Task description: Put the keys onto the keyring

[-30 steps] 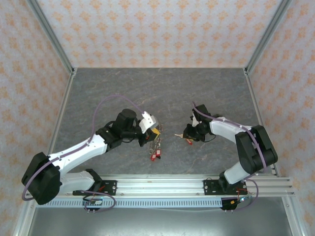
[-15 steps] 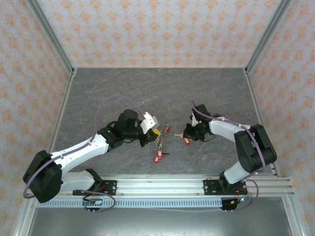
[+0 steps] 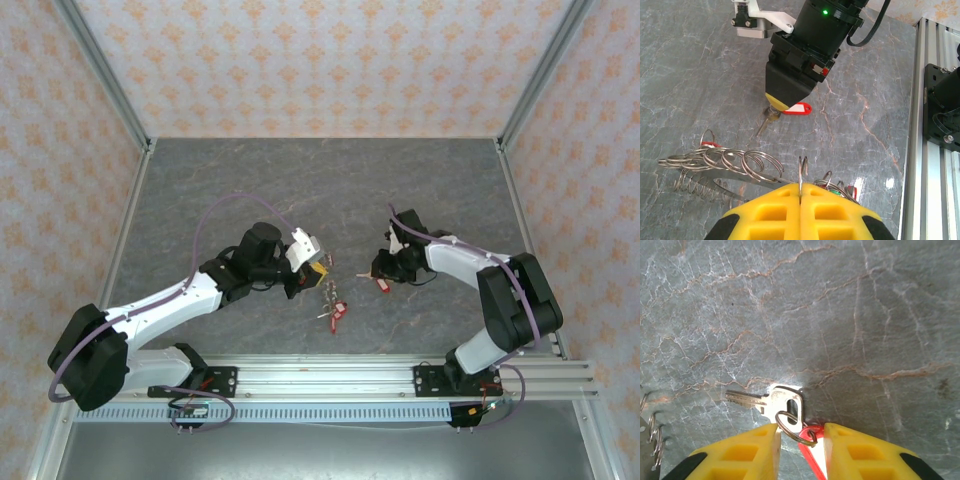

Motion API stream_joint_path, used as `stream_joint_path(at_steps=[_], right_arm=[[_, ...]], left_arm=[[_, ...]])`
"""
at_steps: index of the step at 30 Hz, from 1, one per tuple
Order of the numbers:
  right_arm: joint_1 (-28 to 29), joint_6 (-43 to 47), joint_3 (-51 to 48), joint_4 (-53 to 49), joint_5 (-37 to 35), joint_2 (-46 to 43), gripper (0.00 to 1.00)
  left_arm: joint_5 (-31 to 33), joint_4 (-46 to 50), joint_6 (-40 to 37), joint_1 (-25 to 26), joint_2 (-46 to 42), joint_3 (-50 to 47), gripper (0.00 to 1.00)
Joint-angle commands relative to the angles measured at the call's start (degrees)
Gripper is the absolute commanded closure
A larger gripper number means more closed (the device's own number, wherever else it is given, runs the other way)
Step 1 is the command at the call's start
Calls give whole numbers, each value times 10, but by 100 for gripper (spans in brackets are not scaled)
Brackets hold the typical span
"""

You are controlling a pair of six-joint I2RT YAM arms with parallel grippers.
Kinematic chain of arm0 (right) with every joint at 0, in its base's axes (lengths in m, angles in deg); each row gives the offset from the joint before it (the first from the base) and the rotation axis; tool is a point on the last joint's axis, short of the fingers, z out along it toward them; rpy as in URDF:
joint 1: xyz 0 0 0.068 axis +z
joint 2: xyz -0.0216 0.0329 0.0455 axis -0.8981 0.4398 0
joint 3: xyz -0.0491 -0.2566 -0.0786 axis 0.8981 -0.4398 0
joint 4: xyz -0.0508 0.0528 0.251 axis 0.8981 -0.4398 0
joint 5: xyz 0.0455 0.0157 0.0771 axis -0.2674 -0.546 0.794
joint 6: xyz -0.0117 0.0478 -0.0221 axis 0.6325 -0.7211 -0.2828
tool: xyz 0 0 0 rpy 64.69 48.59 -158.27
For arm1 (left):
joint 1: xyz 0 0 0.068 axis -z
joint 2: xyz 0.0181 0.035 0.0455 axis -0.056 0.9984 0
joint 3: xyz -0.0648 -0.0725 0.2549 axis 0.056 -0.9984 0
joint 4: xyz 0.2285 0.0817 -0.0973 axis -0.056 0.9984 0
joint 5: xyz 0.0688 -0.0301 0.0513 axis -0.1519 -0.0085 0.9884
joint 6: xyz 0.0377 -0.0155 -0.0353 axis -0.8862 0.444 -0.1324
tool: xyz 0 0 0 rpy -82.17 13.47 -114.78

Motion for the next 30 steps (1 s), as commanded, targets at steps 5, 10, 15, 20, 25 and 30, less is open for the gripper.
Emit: stream_joint_path(at_steps=[5, 10, 15, 20, 25, 30], right_arm=[[-1, 30, 18, -10, -33, 0, 69], [-1, 46, 23, -7, -21, 25, 68], [-2, 51, 25, -8, -9, 31, 78], [-2, 51, 20, -8, -8, 13, 84], [-2, 50, 14, -10, -12, -2, 84], [-2, 48, 11, -6, -11, -3, 83]], left_arm=[[9, -35, 4, 7, -5, 8, 100], [8, -34, 4, 7, -2, 10, 100], [10, -32, 5, 7, -4, 9, 100], [12, -38, 8, 7, -1, 8, 100], [9, -37, 7, 7, 5, 11, 100], [7, -36, 6, 7, 7, 12, 100]])
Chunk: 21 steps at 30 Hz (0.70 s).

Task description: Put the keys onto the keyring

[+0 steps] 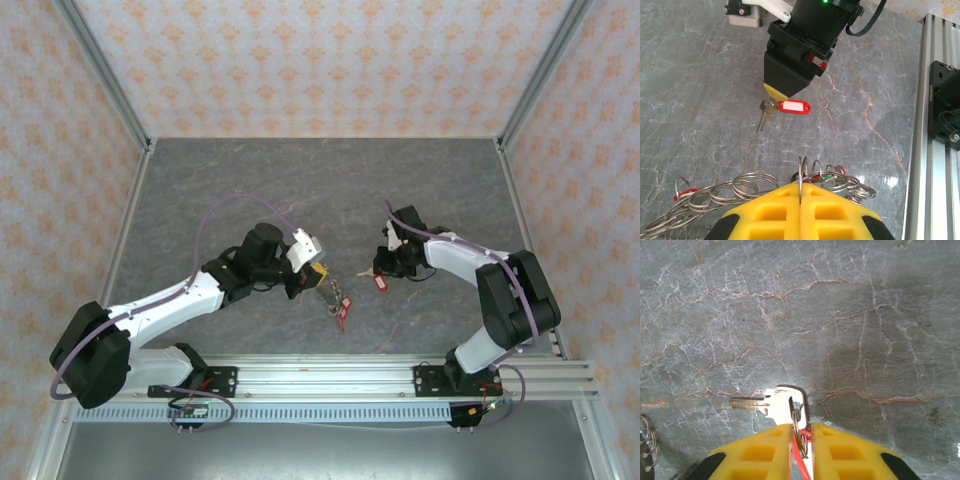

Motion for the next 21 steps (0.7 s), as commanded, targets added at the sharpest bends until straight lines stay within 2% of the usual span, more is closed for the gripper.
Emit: stream_joint_path(at_steps=[1, 21], right_arm=[[0, 2, -6, -3, -3, -11, 83], [1, 1, 0, 5, -7, 15, 86]], left_arm=[[-3, -34, 4, 5, -2, 12, 100], [-3, -32, 5, 6, 0, 12, 100]])
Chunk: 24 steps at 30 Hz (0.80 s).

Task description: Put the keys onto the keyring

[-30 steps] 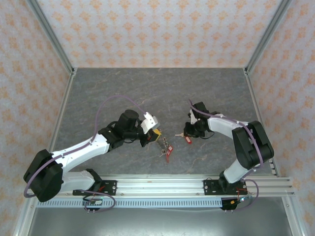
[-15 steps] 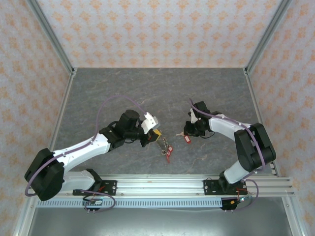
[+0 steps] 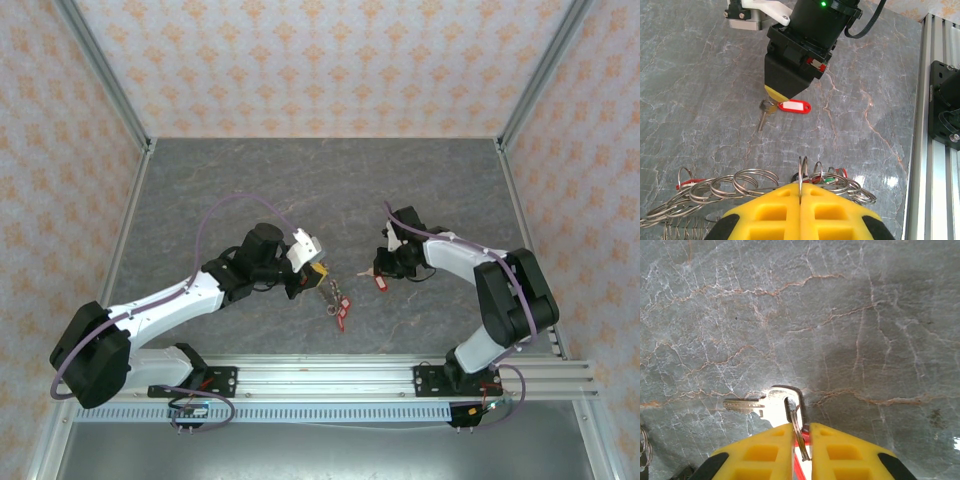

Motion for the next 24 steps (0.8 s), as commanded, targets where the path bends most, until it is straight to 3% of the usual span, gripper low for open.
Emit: stream_joint_path(at_steps=[1, 12, 24], right_arm=[[0, 1, -1, 5, -8, 4, 86], [0, 23, -17, 25, -8, -73, 97], [2, 125, -193, 307, 71, -405, 100]], left_arm=[[-3, -32, 6, 5, 0, 11, 100], [8, -36, 8, 6, -4, 12, 100], [8, -98, 30, 6, -8, -6, 100]])
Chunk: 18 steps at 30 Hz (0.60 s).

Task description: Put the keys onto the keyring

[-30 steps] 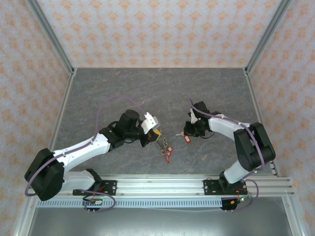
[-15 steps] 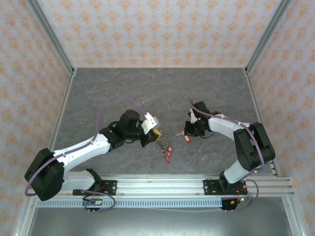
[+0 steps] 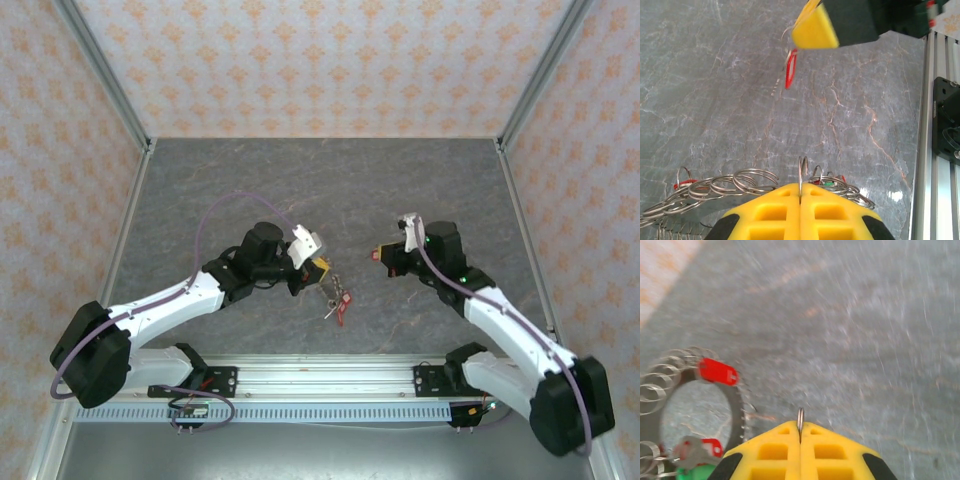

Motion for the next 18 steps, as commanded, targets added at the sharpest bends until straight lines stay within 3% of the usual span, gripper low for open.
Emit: stream_joint_path(at_steps=[1, 11, 18], right_arm=[[2, 60, -27, 102, 39, -47, 100], [50, 195, -21, 68, 67, -56, 100], [91, 228, 11, 48, 81, -20, 100]], left_arm=[[-8, -62, 10, 3, -8, -5, 100], [-24, -57, -20, 7, -9, -8, 100], [-21, -69, -22, 13, -8, -14, 100]])
